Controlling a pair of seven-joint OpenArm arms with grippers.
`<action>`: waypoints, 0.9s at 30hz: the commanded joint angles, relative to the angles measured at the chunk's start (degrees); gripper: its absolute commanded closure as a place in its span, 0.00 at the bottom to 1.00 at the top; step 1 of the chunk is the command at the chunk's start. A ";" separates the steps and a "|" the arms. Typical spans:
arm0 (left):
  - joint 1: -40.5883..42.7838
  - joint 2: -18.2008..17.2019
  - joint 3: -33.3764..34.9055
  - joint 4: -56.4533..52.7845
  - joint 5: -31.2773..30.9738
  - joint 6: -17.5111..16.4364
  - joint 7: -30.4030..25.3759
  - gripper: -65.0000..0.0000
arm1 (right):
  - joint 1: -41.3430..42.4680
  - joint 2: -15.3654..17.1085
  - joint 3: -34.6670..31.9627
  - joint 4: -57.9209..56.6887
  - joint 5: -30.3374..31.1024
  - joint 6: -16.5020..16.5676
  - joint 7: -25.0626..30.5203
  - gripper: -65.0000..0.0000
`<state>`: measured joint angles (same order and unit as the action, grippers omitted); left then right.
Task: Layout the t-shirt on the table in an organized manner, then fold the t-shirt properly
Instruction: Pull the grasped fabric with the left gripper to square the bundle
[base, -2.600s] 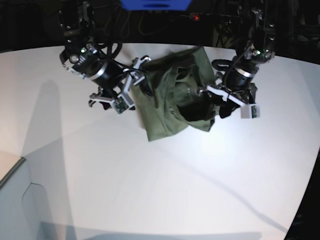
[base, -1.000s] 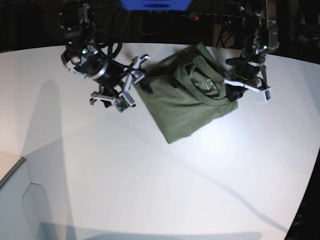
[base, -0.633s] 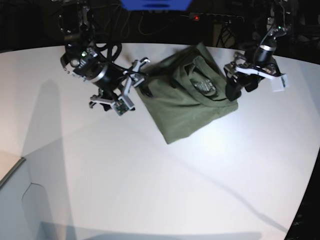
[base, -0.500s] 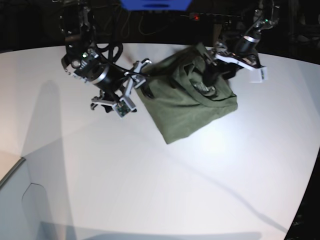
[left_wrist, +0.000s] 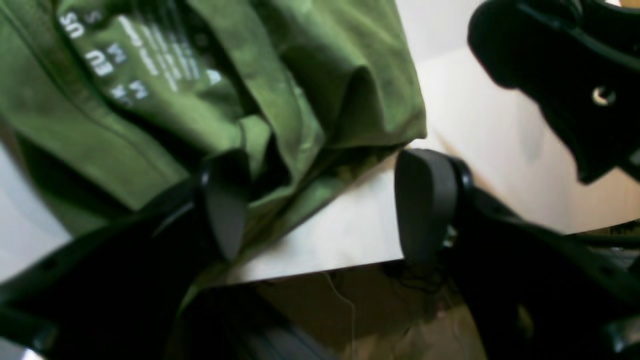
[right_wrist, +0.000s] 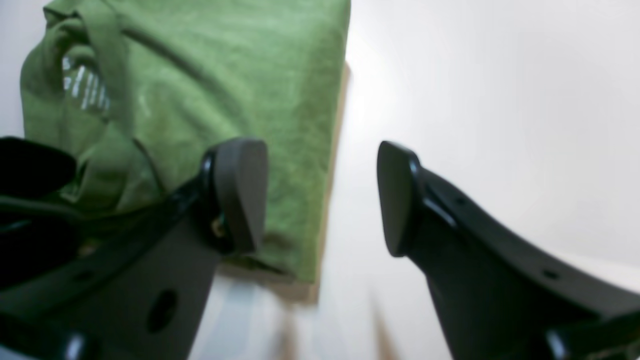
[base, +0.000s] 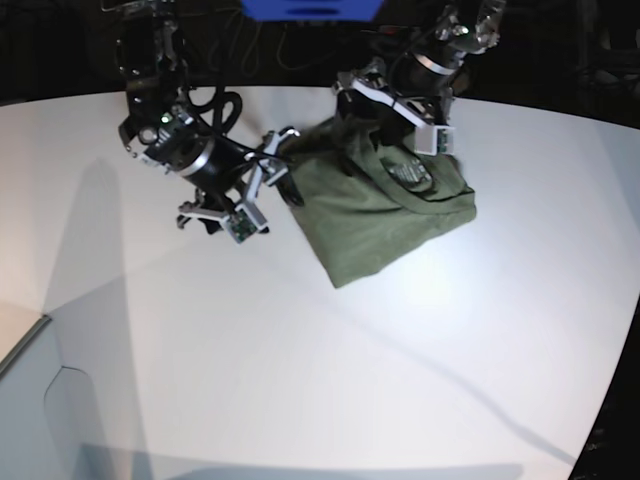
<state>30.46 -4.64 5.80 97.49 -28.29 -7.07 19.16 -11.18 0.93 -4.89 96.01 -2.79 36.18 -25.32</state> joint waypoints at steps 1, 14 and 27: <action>-0.88 0.12 0.31 0.75 0.29 -0.36 -0.56 0.34 | 0.59 -0.18 0.09 0.92 0.72 0.17 1.54 0.46; -1.67 0.29 1.45 -3.91 0.56 -0.36 -1.00 0.58 | 0.59 -0.09 0.09 0.92 0.55 0.17 1.54 0.46; -0.70 0.12 1.19 -2.59 0.21 -0.36 -0.65 1.00 | 0.67 -0.09 0.09 0.92 0.55 0.17 1.63 0.46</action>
<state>29.17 -4.62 7.01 93.54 -27.59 -6.87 19.46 -11.16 0.95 -4.89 95.98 -2.81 36.18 -25.30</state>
